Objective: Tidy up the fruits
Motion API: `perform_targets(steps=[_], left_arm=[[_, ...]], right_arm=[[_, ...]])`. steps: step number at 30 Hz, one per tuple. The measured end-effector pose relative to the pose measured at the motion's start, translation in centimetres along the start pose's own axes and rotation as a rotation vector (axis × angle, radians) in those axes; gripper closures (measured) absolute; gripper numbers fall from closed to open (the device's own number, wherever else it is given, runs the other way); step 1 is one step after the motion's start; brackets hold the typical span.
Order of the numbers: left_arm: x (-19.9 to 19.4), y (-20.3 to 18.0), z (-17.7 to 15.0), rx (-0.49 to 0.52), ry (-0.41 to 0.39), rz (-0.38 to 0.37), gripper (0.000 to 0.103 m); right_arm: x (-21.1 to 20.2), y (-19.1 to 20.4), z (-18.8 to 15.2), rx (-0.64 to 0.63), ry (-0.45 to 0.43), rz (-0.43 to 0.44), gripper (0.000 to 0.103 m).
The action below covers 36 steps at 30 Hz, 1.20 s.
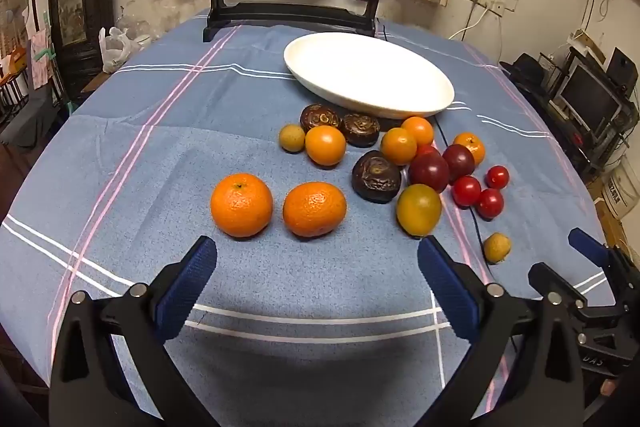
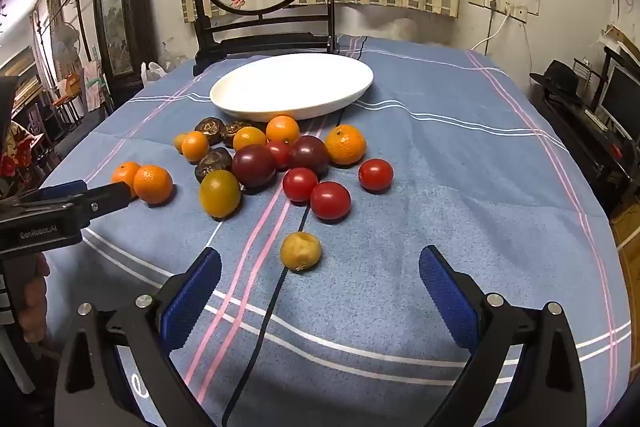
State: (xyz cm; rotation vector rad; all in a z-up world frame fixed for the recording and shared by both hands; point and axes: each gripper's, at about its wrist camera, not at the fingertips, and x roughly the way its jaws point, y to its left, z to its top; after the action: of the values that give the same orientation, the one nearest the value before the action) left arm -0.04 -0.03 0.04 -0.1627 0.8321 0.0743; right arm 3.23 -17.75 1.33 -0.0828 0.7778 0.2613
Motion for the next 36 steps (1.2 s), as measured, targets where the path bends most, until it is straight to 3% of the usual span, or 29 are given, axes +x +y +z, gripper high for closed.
perform_targets(steps=[4, 7, 36], left_arm=[[-0.3, -0.3, -0.7, 0.017, -0.021, 0.016, 0.005], [-0.1, -0.4, -0.3, 0.023, 0.011, 0.058, 0.005], [0.2, -0.4, -0.4, 0.022, 0.03, 0.044, 0.005]], right_arm=[[0.3, 0.1, -0.2, -0.001, 0.003, -0.004, 0.004], [-0.1, 0.5, 0.0, -0.007, 0.007, 0.003, 0.004], [0.8, 1.8, -0.5, -0.035, 0.037, 0.03, 0.004]])
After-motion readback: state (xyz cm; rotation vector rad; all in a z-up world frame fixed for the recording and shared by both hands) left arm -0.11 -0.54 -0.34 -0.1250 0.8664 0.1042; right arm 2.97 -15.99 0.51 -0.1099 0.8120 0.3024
